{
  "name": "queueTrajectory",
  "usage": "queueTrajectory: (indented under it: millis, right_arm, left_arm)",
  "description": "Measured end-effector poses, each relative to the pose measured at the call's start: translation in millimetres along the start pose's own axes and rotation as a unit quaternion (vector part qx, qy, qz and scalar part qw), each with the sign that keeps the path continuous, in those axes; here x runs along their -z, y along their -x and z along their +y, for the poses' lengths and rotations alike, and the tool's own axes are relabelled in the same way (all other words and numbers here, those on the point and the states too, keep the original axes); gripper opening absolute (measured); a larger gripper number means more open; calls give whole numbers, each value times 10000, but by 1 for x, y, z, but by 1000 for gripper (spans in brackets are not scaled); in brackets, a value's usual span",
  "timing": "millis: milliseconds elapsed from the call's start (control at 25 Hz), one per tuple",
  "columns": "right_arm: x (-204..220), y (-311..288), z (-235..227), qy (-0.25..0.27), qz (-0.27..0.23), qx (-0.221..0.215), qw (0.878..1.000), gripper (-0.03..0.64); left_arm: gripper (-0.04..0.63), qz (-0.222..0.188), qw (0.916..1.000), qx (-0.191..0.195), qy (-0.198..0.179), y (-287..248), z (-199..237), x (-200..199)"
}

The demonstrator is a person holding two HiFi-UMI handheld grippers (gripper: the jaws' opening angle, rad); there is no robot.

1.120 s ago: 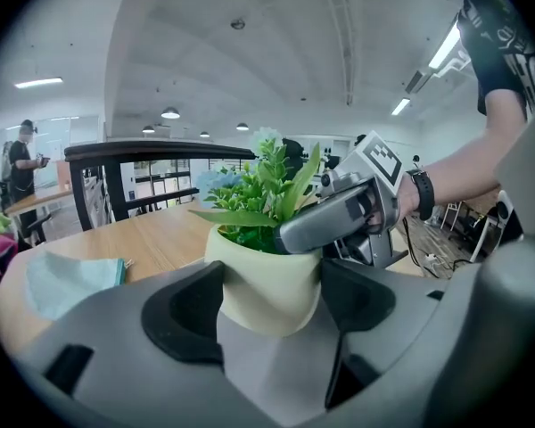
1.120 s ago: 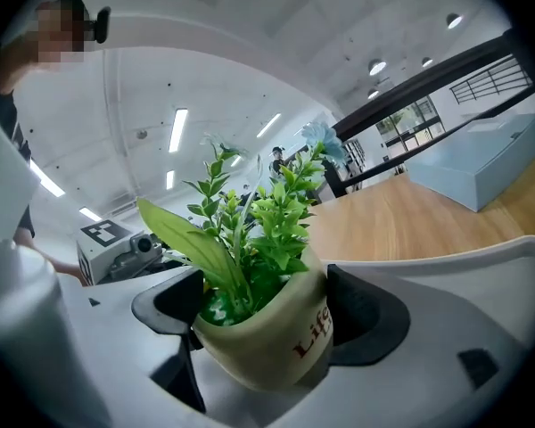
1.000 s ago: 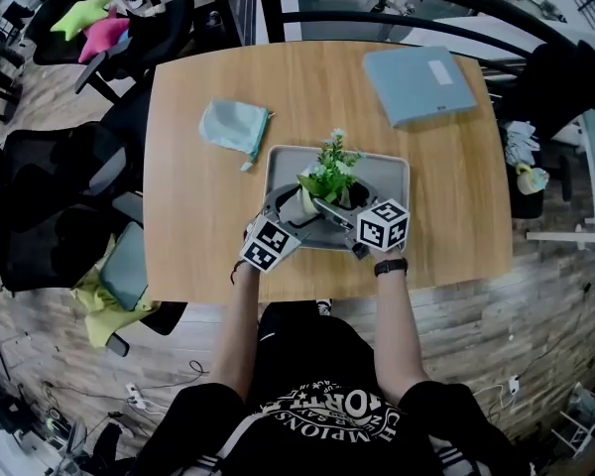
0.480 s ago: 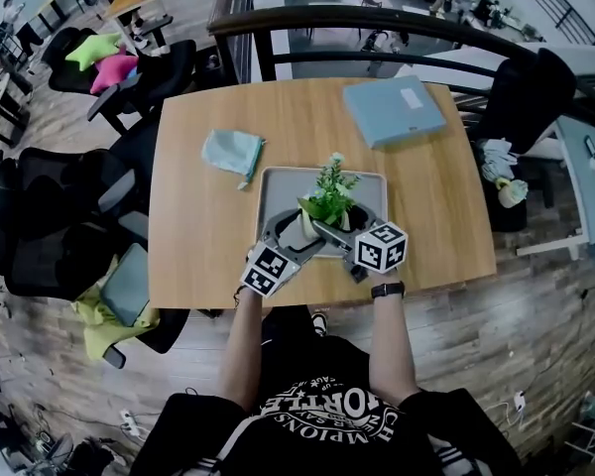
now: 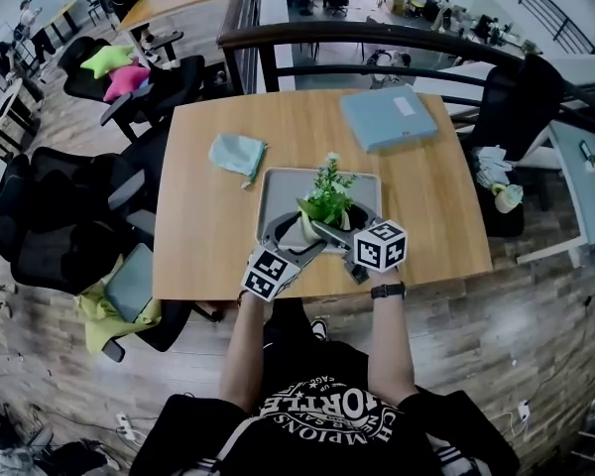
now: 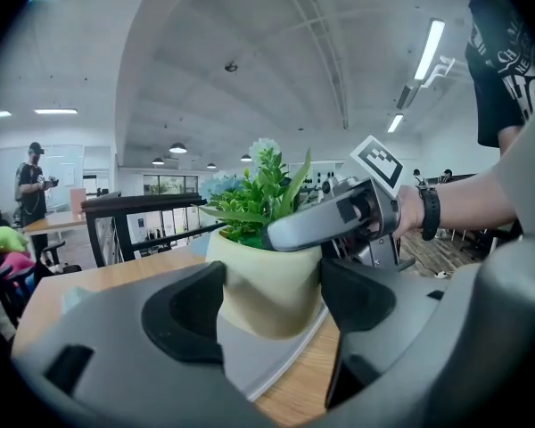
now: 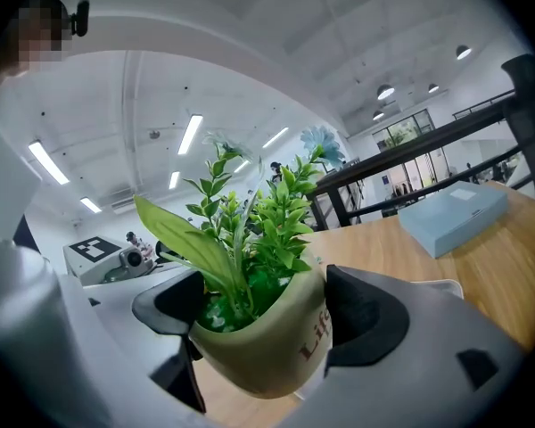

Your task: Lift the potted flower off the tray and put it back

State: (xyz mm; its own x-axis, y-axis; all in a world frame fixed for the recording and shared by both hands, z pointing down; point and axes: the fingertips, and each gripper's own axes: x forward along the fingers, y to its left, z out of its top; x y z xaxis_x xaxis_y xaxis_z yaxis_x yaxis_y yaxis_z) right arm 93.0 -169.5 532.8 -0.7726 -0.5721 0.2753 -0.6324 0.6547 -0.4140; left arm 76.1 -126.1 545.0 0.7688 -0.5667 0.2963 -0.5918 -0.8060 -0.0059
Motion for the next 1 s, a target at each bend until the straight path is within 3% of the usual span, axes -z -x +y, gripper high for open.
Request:
queueTrajectory:
  millis: [400,640,1000]
  right_arm:
    - [-18,31,43,107,-183,-66,9998,428]
    - [-34,33,68,342,-183,56,9992,428]
    - [-66,25,108,241,-314,291,9988,428]
  left_arm:
    - [360,3,9997,-151,-185,34,-28,-31]
    - [360,-100,9997,-76,-194,56,-27,-49]
    - [360,-94,9995,183,-237,96,-12,-81]
